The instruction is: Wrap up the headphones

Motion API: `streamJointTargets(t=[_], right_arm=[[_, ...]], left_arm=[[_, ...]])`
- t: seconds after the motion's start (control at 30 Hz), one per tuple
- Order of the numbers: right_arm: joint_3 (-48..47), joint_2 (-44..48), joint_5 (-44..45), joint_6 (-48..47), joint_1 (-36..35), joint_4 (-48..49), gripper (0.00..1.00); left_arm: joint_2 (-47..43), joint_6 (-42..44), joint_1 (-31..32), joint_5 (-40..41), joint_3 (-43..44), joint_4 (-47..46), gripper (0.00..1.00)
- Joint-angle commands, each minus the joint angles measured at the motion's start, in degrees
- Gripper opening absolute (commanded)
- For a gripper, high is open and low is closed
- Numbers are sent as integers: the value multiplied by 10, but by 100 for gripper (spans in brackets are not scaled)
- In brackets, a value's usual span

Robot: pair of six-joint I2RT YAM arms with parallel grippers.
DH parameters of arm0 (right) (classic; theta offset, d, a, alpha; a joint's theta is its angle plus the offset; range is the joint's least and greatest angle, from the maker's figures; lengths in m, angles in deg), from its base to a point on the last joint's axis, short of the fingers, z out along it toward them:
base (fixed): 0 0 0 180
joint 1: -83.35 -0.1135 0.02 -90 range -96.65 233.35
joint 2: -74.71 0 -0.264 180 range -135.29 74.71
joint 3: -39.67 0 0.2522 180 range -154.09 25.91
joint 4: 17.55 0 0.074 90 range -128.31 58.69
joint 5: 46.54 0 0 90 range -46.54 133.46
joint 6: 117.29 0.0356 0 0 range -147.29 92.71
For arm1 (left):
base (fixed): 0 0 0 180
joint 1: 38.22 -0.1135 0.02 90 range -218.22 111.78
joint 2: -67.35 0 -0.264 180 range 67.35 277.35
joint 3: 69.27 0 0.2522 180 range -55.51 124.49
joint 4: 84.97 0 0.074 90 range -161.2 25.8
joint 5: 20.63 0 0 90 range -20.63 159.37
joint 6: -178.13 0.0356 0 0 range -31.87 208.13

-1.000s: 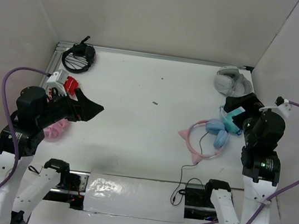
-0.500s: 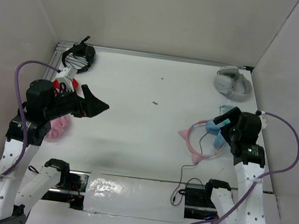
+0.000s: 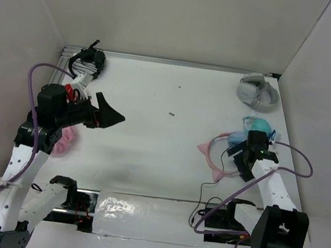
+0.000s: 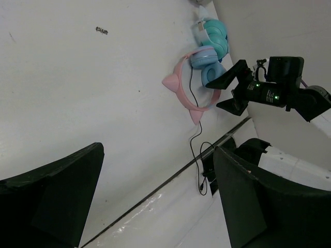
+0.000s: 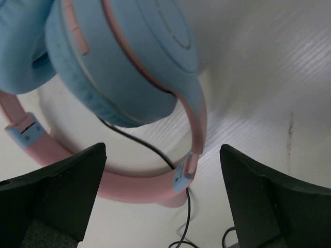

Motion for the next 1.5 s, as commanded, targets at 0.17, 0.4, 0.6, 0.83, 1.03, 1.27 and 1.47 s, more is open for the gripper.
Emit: streamJointTargets(t=[0.17,0.4,0.6,0.83,1.03,1.27,1.47], right_arm=[[45,-22,63,50,3,68,89],[58,-38,76,34,-25,128,48],[56,69,126,-10,-162,145,16],[16,197,138,-81,-249,125,0],[-84,190,195,-120,-343,76,0],[-122,139,284,7,-460,64,0],[-160,66,351,91,-547,38,0]], left_arm=[[16,2,-2,-35,-3,-41,99],[46,15,1,-71,4,-46,99],[113,37,64,-80,7,-81,99],[198,58,141,-78,47,-106,99],[273,80,242,-46,110,-82,99],[330,-19,296,79,111,-122,97],[372,-57,323,169,134,-123,87]])
